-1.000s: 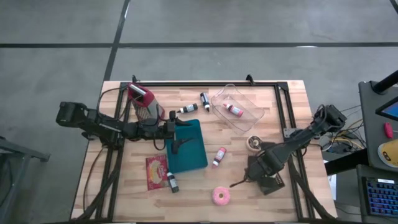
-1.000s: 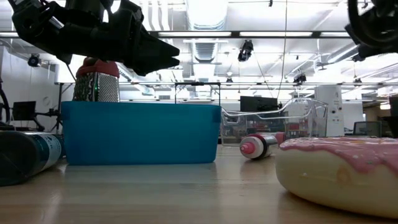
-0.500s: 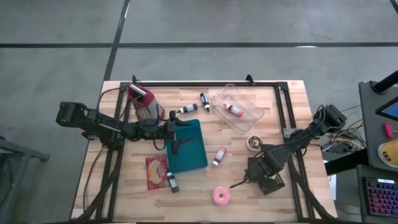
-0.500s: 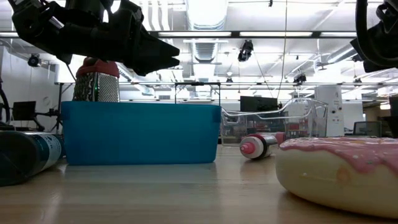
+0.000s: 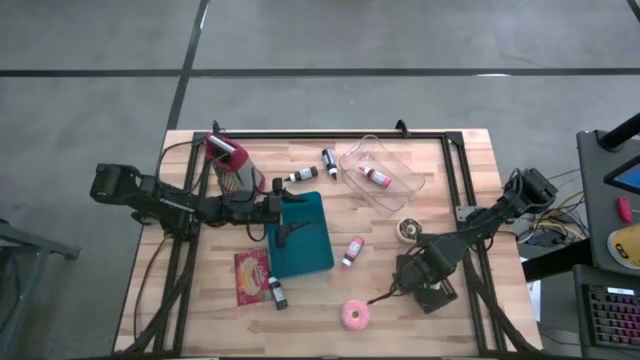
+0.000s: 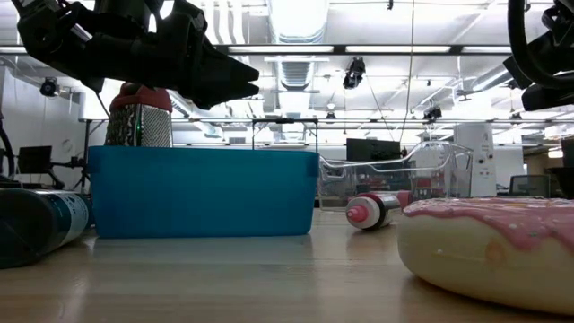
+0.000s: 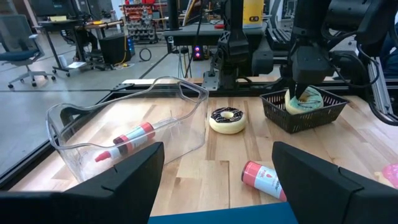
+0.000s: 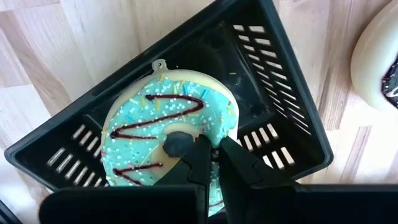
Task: Pick & Place Food Item
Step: Put the green donut into the black bin, then put the bottom black food coloring bottle into the transparent bin
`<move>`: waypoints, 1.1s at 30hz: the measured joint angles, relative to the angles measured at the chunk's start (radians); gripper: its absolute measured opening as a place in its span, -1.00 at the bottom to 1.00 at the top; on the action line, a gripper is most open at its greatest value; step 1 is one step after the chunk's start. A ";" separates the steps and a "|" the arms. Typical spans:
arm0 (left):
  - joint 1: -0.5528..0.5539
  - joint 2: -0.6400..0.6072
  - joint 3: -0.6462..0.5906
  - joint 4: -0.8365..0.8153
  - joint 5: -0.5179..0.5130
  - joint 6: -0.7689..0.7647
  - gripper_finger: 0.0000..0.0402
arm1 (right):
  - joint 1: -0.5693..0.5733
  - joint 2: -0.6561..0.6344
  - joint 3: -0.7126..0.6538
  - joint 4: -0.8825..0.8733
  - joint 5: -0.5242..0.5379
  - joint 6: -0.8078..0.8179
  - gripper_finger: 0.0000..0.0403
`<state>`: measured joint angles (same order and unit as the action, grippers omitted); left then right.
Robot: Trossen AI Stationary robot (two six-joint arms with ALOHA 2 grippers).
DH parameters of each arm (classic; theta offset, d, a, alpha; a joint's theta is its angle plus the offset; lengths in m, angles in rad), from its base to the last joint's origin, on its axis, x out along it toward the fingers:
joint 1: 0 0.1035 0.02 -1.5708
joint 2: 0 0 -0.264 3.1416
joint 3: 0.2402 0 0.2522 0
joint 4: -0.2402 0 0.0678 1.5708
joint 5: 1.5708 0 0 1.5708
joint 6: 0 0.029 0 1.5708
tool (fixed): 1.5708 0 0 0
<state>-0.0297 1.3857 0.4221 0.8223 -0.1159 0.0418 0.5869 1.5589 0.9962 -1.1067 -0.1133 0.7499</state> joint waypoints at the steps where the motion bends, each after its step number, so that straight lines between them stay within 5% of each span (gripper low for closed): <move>1: 0.000 0.000 0.000 0.000 0.000 0.000 0.52 | 0.000 0.000 0.000 0.000 0.003 0.001 -0.91; 18: 0.000 0.000 0.000 0.000 0.000 0.000 0.52 | 0.000 0.002 0.000 -0.004 0.039 0.010 -0.26; 33: 0.000 0.000 0.000 0.000 0.000 0.000 0.52 | 0.000 0.002 0.005 -0.023 0.127 0.041 -0.14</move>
<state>-0.0296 1.3857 0.4221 0.8219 -0.1158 0.0418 0.5866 1.5604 1.0017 -1.1300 0.0137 0.7909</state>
